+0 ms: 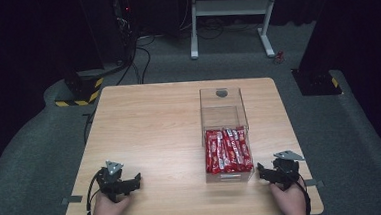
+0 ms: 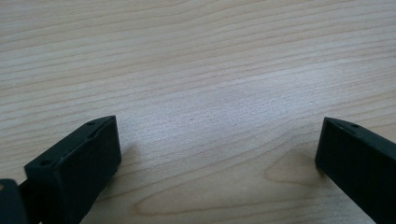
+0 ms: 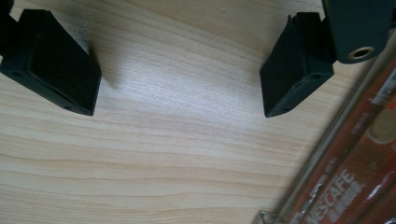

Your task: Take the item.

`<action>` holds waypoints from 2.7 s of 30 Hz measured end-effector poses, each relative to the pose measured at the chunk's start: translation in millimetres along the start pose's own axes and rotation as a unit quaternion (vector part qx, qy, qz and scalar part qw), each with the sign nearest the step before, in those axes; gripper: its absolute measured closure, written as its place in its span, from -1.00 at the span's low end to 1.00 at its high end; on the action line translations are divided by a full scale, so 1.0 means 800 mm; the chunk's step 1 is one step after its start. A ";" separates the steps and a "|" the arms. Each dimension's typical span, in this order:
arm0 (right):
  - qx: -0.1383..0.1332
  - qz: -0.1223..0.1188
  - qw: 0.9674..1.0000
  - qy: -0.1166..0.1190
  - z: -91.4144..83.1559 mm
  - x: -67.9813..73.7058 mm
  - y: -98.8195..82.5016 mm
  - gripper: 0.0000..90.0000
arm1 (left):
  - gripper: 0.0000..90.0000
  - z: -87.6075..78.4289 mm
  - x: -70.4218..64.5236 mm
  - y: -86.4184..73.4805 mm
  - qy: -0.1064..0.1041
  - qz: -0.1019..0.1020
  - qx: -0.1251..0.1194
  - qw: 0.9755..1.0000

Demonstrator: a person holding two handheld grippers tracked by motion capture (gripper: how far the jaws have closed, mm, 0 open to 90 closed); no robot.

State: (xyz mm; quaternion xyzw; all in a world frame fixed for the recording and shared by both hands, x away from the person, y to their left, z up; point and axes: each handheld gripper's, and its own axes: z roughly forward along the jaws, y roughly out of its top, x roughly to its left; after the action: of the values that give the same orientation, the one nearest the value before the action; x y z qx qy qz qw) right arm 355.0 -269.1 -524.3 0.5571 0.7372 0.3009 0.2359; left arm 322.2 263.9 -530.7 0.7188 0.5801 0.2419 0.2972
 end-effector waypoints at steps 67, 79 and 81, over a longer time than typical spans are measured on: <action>0.003 -0.030 0.999 0.029 0.000 0.006 0.000 -0.76 | -0.65 -0.054 -0.026 0.016 -0.129 0.072 -0.083 0.985; 0.002 -0.030 0.999 0.029 0.000 0.006 0.000 -0.75 | -0.65 -0.053 -0.054 0.037 -0.153 0.090 -0.088 0.980; 0.002 -0.030 0.999 0.030 0.000 0.006 0.000 -0.75 | -0.65 -0.052 -0.064 0.039 -0.151 0.104 -0.089 0.979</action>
State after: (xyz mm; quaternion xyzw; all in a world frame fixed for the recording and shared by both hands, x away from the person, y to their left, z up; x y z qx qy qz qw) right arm 354.0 -264.5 -524.2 0.5259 0.7610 0.3084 0.2218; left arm 304.2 215.2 -479.8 0.7740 0.4274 0.2105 0.4171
